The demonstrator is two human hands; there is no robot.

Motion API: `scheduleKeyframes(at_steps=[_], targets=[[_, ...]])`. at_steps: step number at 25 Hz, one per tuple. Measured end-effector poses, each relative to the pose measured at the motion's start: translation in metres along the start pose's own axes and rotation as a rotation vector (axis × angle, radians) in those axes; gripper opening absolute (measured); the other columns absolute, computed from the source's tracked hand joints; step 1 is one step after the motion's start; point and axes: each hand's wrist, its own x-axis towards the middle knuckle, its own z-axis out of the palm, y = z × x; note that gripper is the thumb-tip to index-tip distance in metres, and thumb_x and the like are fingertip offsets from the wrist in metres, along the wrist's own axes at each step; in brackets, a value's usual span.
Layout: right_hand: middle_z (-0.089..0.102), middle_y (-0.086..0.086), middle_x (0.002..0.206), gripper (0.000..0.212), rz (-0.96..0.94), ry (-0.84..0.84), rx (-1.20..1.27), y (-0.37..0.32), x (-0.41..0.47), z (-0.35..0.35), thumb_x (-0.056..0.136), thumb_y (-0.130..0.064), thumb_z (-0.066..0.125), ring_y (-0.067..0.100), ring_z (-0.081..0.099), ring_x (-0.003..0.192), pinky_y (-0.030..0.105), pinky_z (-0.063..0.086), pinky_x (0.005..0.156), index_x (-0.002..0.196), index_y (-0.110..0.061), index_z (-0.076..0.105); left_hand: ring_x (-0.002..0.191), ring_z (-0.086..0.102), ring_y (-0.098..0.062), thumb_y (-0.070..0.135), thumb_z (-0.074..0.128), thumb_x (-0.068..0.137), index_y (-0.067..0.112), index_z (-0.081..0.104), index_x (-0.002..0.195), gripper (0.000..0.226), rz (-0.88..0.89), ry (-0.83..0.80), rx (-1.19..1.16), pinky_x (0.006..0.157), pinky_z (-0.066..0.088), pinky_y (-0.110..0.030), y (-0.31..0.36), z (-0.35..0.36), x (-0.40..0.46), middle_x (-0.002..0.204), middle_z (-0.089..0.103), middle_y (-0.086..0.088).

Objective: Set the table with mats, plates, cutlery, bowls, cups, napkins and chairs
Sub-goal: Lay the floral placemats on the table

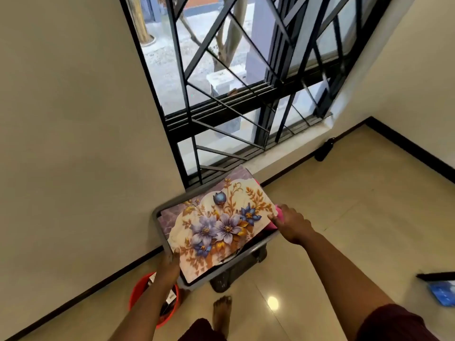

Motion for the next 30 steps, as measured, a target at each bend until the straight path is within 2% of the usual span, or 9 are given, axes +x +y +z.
scheduleKeyframes(at_steps=[2,6,10,13,16,19,22,25,30], targets=[[0.045,0.009,0.141,0.059,0.003,-0.031,-0.087,-0.007,0.029,0.005,0.095,-0.058,0.043,0.031,0.047,0.123,0.048,0.037,0.101,0.143,-0.026,0.031,0.113,0.057,-0.020,0.056,0.041,0.093,0.016,0.052,0.133,0.058,-0.026,-0.022,-0.038,0.101,0.045,-0.038,-0.005,-0.003,0.023,0.131,0.058,-0.006],[0.042,0.010,0.142,0.064,0.024,-0.107,-0.186,-0.016,0.066,0.008,0.093,-0.055,0.050,0.031,0.044,0.126,0.046,0.035,0.102,0.146,-0.025,0.028,0.119,0.053,-0.022,0.039,0.038,0.102,0.016,0.043,0.142,0.046,-0.104,-0.075,-0.060,0.100,0.043,-0.036,-0.005,-0.001,0.043,0.136,0.054,-0.006],[0.042,0.012,0.142,0.064,0.048,-0.140,-0.241,-0.017,0.103,0.016,0.092,-0.050,0.054,0.032,0.041,0.128,0.046,0.034,0.103,0.144,-0.023,0.028,0.133,0.042,-0.026,0.049,0.039,0.098,0.016,0.032,0.148,0.061,-0.187,-0.114,0.016,0.107,0.036,-0.035,-0.004,0.007,0.063,0.146,0.042,-0.003],[0.040,0.014,0.144,0.066,0.088,-0.179,-0.235,-0.017,0.125,0.024,0.091,-0.049,0.055,0.033,0.036,0.132,0.048,0.030,0.106,0.143,-0.021,0.026,0.130,0.044,-0.024,0.035,0.035,0.105,0.020,0.035,0.144,0.042,-0.203,-0.139,0.039,0.096,0.034,-0.025,0.001,0.015,0.070,0.135,0.044,0.004],[0.036,0.015,0.147,0.076,0.113,-0.224,-0.194,-0.019,0.141,0.031,0.087,-0.048,0.061,0.034,0.032,0.135,0.050,0.026,0.109,0.145,-0.021,0.019,0.119,0.049,-0.020,0.035,0.036,0.104,0.028,0.043,0.132,0.030,-0.218,-0.145,0.061,0.099,0.040,-0.030,-0.006,0.020,0.079,0.140,0.050,-0.004],[0.036,0.016,0.147,0.081,0.112,-0.230,-0.174,-0.019,0.152,0.041,0.086,-0.045,0.064,0.035,0.035,0.133,0.051,0.028,0.108,0.146,-0.019,0.016,0.127,0.046,-0.020,0.043,0.037,0.102,0.024,0.040,0.142,0.044,-0.218,-0.178,0.065,0.110,0.037,-0.038,-0.013,0.024,0.084,0.143,0.047,-0.002],[0.046,0.014,0.138,0.071,0.067,-0.142,-0.106,-0.023,0.158,0.047,0.087,-0.032,0.066,0.033,0.046,0.125,0.046,0.038,0.101,0.143,-0.017,0.026,0.126,0.048,-0.019,0.054,0.038,0.096,0.026,0.043,0.140,0.053,-0.247,-0.176,0.077,0.110,0.038,-0.040,-0.014,0.024,0.088,0.141,0.049,0.000],[0.052,0.012,0.127,0.039,0.103,-0.113,0.130,-0.034,0.151,0.051,0.091,-0.020,0.060,0.027,0.055,0.106,0.036,0.046,0.082,0.127,-0.013,0.047,0.119,0.050,-0.018,0.045,0.038,0.101,0.025,0.049,0.128,0.035,-0.259,-0.184,0.123,0.101,0.040,-0.031,-0.006,0.024,0.092,0.133,0.054,-0.003],[0.063,0.012,0.110,0.038,-0.013,-0.108,0.018,-0.048,0.116,0.054,0.093,-0.019,0.053,0.032,0.065,0.093,0.044,0.054,0.073,0.127,-0.013,0.036,0.118,0.049,-0.023,0.031,0.038,0.104,0.013,0.047,0.135,0.037,-0.185,-0.153,0.237,0.092,0.039,-0.029,0.022,0.027,0.099,0.132,0.052,-0.006]])
